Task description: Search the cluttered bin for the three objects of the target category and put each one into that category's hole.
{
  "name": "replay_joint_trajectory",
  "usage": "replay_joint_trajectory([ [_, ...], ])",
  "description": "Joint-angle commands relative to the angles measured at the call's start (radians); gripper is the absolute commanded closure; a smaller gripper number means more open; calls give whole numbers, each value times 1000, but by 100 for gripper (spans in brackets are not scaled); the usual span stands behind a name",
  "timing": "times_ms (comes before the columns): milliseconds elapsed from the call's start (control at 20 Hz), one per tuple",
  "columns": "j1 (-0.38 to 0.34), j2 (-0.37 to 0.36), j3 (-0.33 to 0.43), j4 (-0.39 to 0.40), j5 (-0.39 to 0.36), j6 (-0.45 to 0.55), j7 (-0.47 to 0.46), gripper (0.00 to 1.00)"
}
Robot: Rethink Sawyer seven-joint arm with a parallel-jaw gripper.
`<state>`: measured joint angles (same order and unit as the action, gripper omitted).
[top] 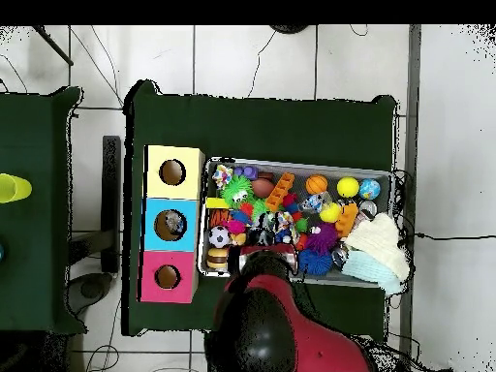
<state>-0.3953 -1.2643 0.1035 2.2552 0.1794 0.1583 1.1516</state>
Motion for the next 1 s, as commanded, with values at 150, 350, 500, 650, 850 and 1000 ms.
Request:
replay_joint_trajectory([
  [150, 169, 125, -145, -229, 62, 162, 341, 100],
  [350, 225, 152, -185, -279, 91, 185, 364, 100],
  [500, 270, 168, -212, -307, 117, 188, 388, 100],
  [650, 299, 194, -228, -335, 138, 184, 404, 100],
  [850, 346, 229, -261, -389, 154, 197, 437, 100],
  [1000, 378, 258, -281, -422, 163, 199, 459, 100],
])
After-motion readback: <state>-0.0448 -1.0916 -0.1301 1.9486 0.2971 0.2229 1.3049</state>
